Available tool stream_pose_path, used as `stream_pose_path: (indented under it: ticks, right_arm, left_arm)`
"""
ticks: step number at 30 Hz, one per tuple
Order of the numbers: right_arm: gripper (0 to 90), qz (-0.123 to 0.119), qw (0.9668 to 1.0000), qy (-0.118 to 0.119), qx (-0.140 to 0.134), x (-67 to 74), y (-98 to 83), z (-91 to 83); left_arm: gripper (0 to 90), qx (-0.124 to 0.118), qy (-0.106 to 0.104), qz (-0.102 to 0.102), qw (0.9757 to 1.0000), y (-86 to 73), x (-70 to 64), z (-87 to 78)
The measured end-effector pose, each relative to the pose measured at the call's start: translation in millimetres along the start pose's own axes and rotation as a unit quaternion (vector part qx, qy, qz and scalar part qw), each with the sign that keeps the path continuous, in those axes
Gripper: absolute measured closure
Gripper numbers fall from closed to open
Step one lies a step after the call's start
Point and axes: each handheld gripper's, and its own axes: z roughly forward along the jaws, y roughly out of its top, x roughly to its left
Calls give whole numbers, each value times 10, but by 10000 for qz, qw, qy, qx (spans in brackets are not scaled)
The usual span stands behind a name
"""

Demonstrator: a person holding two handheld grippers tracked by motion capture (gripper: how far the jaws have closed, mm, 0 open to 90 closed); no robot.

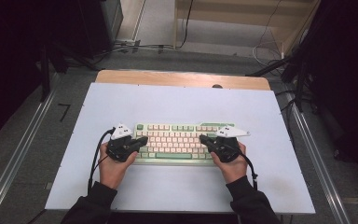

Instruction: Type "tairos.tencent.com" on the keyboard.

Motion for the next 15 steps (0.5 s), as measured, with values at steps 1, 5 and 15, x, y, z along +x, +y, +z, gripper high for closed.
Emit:
stream_pose_path:
  ticks: [1,5,15]
  right_arm:
    - [879,0,10000,-5,20,3,-1,6]
    - [879,-1,10000,-4,15,5,-1,6]
    - [879,-7,10000,-8,17,6,-3,10]
  left_arm:
    - [900,31,22,-3,10000,-9,5,19]
    - [900,131,45,1,9999,-26,18,77]
    - [900,212,82,-46,9997,-35,35,164]
